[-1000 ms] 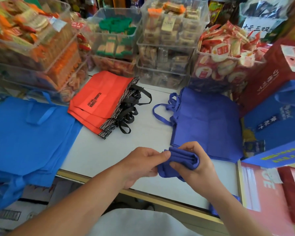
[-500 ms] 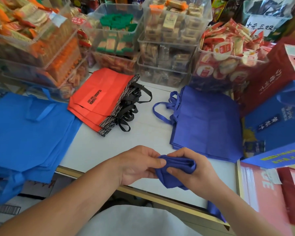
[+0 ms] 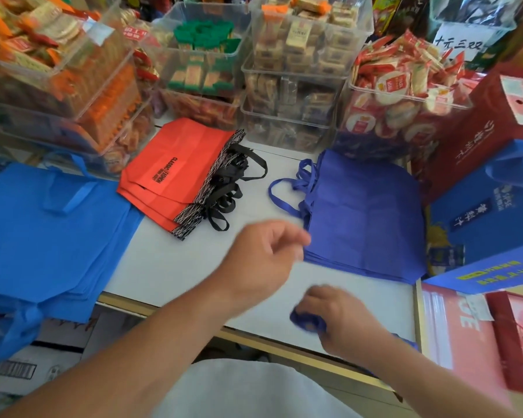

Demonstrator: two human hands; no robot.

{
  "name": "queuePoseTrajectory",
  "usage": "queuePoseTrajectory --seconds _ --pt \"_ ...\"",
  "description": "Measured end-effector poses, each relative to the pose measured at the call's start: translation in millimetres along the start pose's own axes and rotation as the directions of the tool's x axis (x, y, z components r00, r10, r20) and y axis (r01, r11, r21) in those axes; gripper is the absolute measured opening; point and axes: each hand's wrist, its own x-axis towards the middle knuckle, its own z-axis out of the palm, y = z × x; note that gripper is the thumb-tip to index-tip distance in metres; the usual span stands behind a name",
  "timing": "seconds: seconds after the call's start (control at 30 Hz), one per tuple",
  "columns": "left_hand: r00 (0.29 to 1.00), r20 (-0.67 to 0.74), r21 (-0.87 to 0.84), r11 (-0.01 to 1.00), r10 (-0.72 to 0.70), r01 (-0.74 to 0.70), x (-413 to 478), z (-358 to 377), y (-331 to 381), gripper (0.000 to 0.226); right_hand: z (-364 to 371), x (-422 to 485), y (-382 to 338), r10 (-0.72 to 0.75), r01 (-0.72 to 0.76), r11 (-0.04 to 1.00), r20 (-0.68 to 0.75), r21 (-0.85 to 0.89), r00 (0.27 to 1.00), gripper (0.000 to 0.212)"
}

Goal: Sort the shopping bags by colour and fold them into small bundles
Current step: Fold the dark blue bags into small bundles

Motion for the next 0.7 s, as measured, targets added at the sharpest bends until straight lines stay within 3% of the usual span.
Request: queuePoseTrajectory --seconds 0.03,0.1,0.17,0.23,0.3,0.47,0.57,0.7 --pt "0.998 -0.038 -0.012 0.998 0.059 -0.06 8 -9 11 0.023 12 -9 1 0.103 -0.102 0.99 -0.014 0.093 0.995 0.03" --pt "0.991 -0.065 0.107 0.988 0.115 -0.108 25 -26 14 0.025 15 -19 1 0.37 -0.302 0.874 -0.12 0.38 0.921 0.032" --pt "0.999 -0.035 0.234 0.972 -0.032 0.04 29 -30 -5 0.023 -4 -9 1 0.473 -0.302 0.795 -0.227 0.525 0.851 0.035" --pt "0.978 0.076 0.319 0.934 -0.192 0.158 20 -10 -25 0.022 -23 4 -5 0.498 -0.277 0.745 -0.229 0.606 0.836 0.03" --pt "0.968 0.141 0.311 0.937 -0.209 0.157 13 12 -34 0.022 -34 14 -15 0.466 -0.218 0.736 -0.246 0.641 0.85 0.03" --pt "0.987 -0.067 0.155 0.976 -0.145 0.154 16 26 -34 0.02 -51 26 -28 0.505 -0.182 0.667 -0.258 0.723 0.824 0.027" --pt "0.989 -0.112 0.118 0.987 -0.097 0.11 16 21 -34 0.016 -56 30 -34 0.51 -0.185 0.619 -0.212 0.763 0.834 0.032" --pt "0.983 -0.146 0.017 0.993 -0.111 0.115 13 14 -36 0.022 -58 32 -44 0.558 -0.176 0.604 -0.255 0.777 0.79 0.026"
